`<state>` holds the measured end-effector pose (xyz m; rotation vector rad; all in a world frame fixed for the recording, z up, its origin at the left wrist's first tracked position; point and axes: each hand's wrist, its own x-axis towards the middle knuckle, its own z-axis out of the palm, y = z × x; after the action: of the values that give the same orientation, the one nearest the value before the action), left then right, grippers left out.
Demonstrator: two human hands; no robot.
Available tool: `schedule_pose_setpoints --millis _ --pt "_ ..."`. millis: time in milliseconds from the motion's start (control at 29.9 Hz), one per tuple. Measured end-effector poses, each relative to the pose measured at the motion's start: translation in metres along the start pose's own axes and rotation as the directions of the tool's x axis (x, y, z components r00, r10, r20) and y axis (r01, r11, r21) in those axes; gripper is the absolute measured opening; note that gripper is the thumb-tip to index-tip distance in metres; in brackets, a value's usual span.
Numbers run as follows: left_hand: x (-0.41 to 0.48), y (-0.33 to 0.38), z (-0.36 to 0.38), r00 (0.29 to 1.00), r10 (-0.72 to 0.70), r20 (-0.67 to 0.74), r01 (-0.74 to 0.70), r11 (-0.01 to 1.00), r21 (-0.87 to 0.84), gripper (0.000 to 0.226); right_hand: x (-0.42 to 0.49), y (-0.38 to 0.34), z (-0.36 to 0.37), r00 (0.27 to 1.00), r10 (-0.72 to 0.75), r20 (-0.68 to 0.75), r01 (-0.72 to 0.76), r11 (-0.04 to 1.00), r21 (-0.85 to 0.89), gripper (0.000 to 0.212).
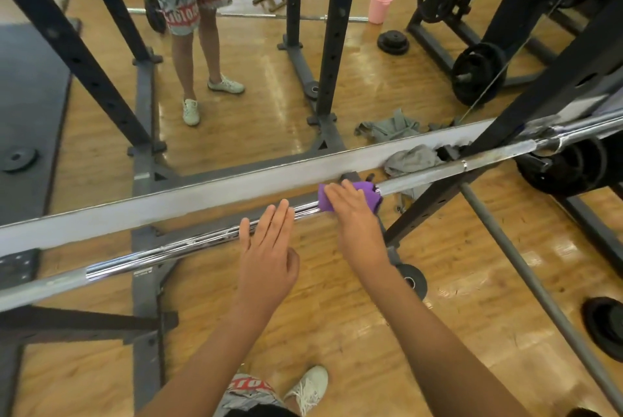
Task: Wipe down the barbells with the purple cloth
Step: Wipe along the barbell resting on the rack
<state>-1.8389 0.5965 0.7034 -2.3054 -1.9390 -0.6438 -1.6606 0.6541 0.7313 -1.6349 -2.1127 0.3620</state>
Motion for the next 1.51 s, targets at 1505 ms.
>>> schedule_pose_setpoints --millis 1505 --pt "0.003 0.003 -0.01 0.981 -0.036 0.188 0.035 0.999 0.011 0.082 0.006 0.041 0.006 0.966 0.166 -0.2 -0.149 0.984 0.099 0.078"
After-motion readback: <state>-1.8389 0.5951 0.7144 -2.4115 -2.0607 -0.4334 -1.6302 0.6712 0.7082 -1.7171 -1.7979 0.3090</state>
